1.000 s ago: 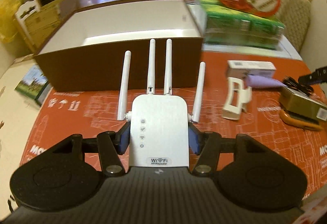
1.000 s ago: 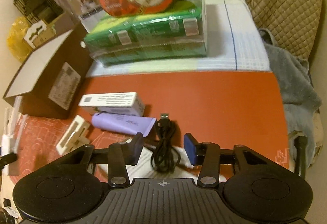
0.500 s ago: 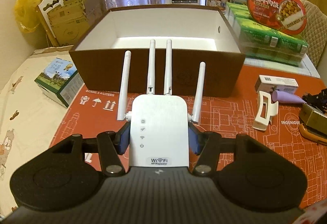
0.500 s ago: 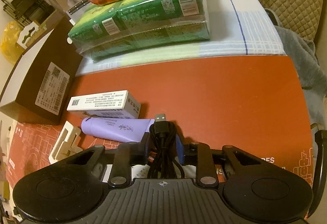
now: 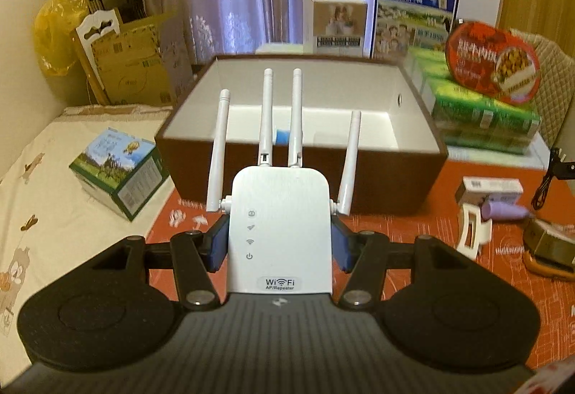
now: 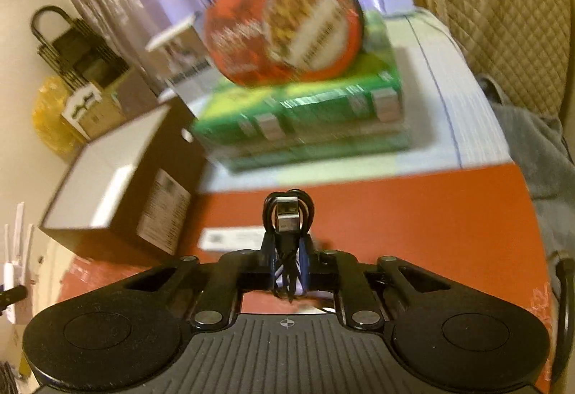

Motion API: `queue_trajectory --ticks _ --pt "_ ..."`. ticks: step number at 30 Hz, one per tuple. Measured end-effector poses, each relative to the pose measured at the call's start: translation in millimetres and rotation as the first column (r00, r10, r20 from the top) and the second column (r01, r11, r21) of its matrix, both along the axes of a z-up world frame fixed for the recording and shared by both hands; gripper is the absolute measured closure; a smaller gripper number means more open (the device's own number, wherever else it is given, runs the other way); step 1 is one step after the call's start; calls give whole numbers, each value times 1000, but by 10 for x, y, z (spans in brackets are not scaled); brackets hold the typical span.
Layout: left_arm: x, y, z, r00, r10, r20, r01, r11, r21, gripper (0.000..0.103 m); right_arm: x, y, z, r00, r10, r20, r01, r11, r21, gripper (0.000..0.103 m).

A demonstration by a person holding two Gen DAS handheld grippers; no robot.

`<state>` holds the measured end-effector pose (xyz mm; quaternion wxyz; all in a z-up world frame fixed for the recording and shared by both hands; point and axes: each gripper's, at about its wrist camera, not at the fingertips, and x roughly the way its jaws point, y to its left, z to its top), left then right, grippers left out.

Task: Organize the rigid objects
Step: 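Carry the repeater and black cable with both tools into the open box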

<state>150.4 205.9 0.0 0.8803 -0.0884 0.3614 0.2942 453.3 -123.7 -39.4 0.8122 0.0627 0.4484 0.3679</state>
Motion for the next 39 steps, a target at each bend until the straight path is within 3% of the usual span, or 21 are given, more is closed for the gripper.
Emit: queue_trajectory --ticks 11,22,31,39 --pt "164 341 292 995 -67 79 64 997 49 50 -279 536 490 992 66 106 -76 993 95 94" --pt "441 686 405 986 -119 114 111 991 71 50 -492 1210 838 975 135 175 -164 973 164 94" --pt "696 1068 372 986 -133 100 125 989 82 50 -587 1844 815 970 176 168 -202 968 152 94" --pt "920 1426 219 988 -141 69 136 989 64 50 -602 2341 599 975 171 143 -179 983 47 94"
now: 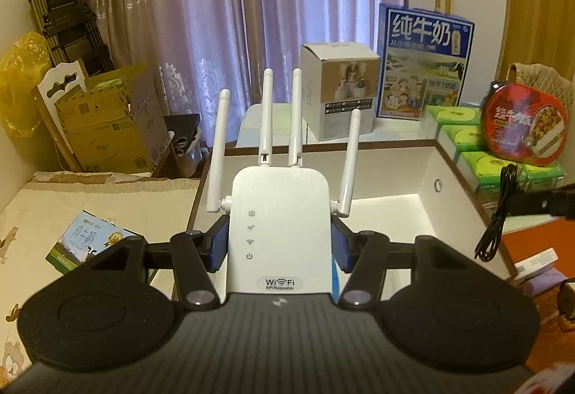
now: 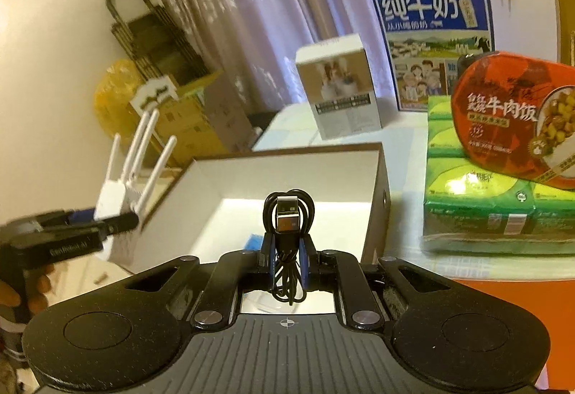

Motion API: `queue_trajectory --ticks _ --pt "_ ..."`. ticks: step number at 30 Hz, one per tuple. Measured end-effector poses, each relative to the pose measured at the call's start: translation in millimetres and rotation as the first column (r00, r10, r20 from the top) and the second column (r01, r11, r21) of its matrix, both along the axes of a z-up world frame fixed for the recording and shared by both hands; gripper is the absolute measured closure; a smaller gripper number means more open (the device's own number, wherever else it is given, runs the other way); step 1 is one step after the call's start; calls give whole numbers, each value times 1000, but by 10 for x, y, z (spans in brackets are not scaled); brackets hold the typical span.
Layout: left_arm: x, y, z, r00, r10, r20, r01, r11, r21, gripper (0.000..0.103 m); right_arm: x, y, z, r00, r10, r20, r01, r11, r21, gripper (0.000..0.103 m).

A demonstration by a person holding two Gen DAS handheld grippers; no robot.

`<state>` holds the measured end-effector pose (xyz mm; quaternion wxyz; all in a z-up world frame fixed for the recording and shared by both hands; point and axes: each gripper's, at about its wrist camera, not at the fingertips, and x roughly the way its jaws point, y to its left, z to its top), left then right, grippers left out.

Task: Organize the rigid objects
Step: 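Carry the repeater and black cable with both tools into the open box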

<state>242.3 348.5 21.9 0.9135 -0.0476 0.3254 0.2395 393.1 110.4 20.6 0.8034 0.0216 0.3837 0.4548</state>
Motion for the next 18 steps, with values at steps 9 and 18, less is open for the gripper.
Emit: queue_trajectory --ticks 9,18 --pt "165 293 -294 998 -19 -67 17 999 -38 50 49 422 -379 999 -37 -35 31 986 -166 94" --pt "273 412 -527 991 -48 -123 38 996 -87 50 101 661 -601 996 -63 -60 40 944 -327 94"
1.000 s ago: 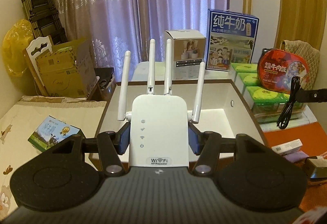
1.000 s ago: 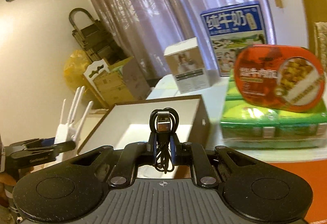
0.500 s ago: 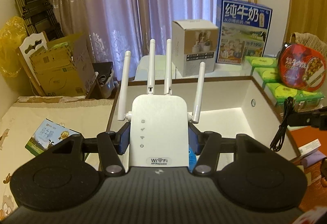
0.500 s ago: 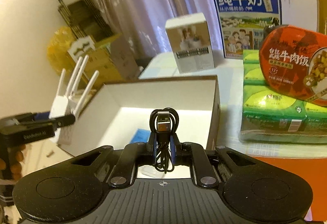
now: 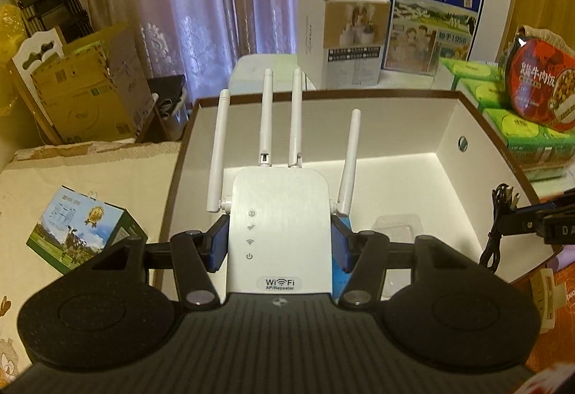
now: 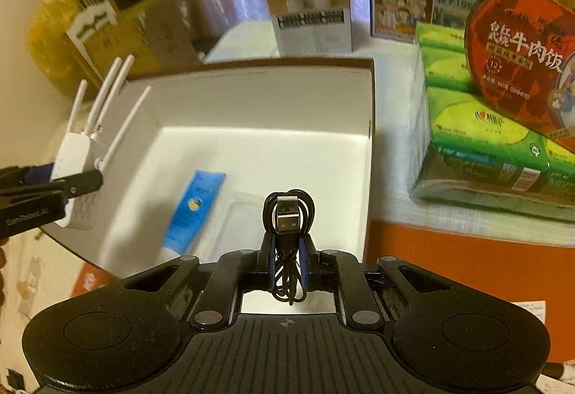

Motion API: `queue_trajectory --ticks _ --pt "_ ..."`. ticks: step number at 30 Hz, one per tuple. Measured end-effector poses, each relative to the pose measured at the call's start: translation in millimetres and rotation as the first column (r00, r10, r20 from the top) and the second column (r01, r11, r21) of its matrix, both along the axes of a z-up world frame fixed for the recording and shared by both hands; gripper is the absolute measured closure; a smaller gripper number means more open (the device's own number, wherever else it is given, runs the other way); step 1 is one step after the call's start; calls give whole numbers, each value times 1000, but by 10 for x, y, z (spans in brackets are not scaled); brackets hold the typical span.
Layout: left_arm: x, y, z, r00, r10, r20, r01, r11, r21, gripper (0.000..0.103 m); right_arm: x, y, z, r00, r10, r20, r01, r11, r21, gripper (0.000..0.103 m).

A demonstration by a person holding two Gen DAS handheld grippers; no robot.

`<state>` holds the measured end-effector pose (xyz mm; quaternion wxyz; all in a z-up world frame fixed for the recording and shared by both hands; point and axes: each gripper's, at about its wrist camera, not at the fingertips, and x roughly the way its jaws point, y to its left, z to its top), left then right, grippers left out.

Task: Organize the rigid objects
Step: 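Carry the repeater and black cable with both tools into the open box, then open the right tool releasing the cable while the left tool releases the repeater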

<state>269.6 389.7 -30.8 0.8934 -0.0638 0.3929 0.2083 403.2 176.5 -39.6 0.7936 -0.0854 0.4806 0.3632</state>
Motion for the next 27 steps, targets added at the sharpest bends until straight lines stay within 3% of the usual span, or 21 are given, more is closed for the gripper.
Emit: queue_trajectory --ticks 5,9,27 --pt "55 37 -86 999 -13 -33 12 1000 -19 50 67 87 -11 999 -31 25 32 998 -45 90" --pt "81 63 -116 999 -19 -47 18 1000 -25 50 95 73 30 999 -50 14 51 999 -17 76" --pt "104 152 -157 997 -18 -81 16 1000 -24 46 -25 -32 153 997 -77 19 76 996 40 46"
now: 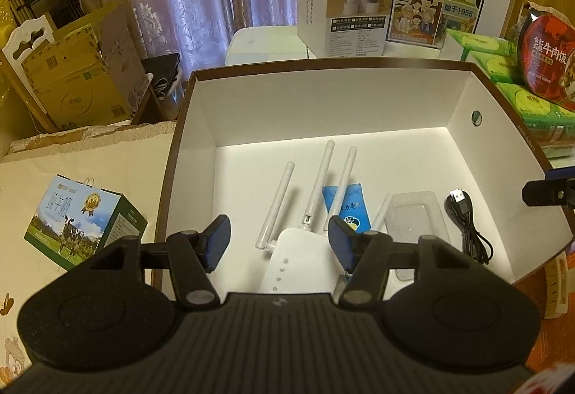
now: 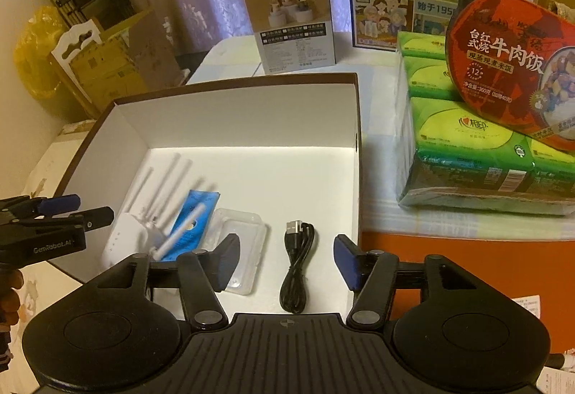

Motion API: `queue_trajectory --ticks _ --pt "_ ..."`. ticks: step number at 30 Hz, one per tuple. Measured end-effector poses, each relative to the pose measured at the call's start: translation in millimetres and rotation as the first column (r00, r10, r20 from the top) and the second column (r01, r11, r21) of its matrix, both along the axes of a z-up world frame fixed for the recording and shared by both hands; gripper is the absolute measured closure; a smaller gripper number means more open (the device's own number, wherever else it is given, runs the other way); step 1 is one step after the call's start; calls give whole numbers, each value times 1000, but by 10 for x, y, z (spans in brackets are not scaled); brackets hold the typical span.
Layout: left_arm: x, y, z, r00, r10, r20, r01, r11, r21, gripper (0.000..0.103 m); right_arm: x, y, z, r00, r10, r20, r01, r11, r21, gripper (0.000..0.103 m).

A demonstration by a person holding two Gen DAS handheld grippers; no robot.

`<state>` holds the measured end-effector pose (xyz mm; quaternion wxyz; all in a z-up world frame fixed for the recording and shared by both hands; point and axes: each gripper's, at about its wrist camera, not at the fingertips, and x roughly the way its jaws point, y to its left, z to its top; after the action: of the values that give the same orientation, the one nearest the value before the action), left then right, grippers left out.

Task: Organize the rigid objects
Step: 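Open the right tool releasing the cable while the left tool releases the repeater, then withdraw both tools from the box back over the mat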

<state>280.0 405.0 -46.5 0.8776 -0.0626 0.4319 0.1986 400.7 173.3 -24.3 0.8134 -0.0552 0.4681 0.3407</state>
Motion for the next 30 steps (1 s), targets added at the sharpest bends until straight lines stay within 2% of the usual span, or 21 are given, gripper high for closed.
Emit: queue_trajectory --ticks 20,30 --pt "-124 -115 137 999 -13 30 13 1000 -21 46 -139 -57 25 1000 9 -2 -9 1000 25 42" --pt "-140 -442 327 996 -42 82 45 998 -34 46 -211 -254 115 1000 16 5 -16 997 71 42"
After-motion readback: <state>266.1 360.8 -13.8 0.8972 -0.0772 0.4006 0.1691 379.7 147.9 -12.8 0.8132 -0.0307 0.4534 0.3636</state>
